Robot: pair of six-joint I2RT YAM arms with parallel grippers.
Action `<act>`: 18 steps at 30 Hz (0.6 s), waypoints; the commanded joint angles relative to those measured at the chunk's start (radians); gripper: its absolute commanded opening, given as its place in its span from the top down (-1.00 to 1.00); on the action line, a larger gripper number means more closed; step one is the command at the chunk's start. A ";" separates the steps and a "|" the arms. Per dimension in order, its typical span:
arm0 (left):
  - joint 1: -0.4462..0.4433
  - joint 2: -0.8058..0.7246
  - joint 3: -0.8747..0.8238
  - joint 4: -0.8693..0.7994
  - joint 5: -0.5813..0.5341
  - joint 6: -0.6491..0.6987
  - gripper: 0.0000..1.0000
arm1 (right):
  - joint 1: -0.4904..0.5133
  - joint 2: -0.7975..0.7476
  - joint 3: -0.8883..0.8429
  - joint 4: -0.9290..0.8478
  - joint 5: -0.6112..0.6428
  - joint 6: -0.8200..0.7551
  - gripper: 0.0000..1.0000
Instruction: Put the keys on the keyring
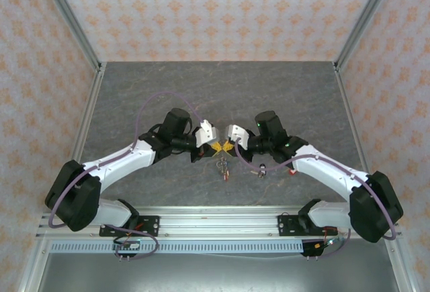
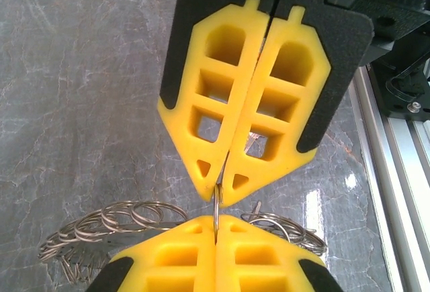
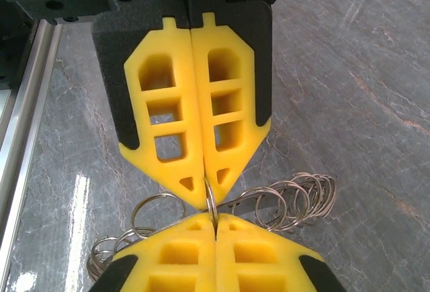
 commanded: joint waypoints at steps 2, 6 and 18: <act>-0.010 -0.027 -0.029 0.105 -0.014 -0.030 1.00 | 0.007 -0.092 -0.026 0.041 0.055 -0.013 0.74; -0.012 -0.059 -0.054 0.148 -0.031 -0.052 1.00 | 0.004 -0.154 -0.070 0.058 0.173 0.080 0.55; -0.010 -0.084 -0.121 0.321 -0.019 -0.187 1.00 | -0.060 -0.187 0.015 -0.151 0.674 0.874 0.33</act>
